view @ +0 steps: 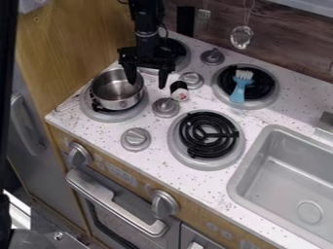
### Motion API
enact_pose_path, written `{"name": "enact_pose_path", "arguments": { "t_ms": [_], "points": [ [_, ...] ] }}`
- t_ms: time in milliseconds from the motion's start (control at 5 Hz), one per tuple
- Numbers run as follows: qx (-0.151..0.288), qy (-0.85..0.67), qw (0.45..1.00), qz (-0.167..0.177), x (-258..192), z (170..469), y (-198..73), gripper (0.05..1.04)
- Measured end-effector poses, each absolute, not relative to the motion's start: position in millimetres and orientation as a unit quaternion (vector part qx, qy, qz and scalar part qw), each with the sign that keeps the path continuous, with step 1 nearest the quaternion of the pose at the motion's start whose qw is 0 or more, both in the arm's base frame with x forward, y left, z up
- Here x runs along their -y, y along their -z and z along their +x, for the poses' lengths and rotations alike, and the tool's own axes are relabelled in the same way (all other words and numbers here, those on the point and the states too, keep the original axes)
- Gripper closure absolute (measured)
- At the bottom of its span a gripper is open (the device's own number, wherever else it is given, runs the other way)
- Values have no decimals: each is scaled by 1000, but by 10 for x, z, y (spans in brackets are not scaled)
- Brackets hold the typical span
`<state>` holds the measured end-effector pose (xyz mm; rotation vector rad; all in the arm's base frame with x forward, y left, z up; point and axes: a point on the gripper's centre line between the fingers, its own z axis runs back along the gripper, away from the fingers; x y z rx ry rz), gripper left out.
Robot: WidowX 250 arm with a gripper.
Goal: Moves the silver pot to the bottom right burner
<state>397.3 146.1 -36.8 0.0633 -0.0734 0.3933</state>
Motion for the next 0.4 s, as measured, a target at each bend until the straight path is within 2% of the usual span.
{"name": "enact_pose_path", "arguments": {
  "t_ms": [200, 400],
  "points": [
    [3, -187, 982, 30, -1488, 4025, 598, 137],
    [-2, -189, 982, 25, -1498, 4045, 620, 417]
  ]
}}
